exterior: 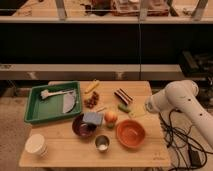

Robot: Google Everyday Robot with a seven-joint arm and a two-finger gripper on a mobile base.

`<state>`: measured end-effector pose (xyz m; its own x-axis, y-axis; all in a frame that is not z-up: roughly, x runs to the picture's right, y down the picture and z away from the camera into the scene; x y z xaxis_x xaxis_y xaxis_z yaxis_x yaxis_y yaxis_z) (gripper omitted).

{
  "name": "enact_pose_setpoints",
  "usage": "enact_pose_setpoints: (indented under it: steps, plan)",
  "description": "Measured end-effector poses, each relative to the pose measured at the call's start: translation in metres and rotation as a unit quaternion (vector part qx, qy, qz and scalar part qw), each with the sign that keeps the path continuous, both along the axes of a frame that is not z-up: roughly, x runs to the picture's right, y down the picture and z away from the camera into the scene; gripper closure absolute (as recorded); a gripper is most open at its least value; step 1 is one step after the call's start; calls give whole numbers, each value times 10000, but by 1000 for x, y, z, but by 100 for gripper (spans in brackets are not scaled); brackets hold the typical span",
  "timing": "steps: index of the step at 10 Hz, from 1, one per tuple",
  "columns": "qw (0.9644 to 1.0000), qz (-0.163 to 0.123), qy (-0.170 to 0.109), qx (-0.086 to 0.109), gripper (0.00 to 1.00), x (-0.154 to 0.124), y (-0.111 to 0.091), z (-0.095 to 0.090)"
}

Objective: Place apple in red bowl

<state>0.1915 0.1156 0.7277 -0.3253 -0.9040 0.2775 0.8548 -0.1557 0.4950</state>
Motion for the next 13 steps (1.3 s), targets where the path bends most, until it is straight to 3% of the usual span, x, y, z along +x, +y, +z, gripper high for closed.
enact_pose_setpoints:
  steps: [1,2,4,5,8,13]
  plan:
    - [10000,0,85,-43,20,1,0,1]
    - [9987,-19,460,-232,20,-3,-6,6]
    - [9942,-96,995,-394,20,-16,-22,16]
    - [9903,-154,1297,-465,20,-26,-29,21]
    - [9890,-272,1293,-671,20,-56,-24,25]
    - [9898,-503,1139,-692,20,-92,-8,28]
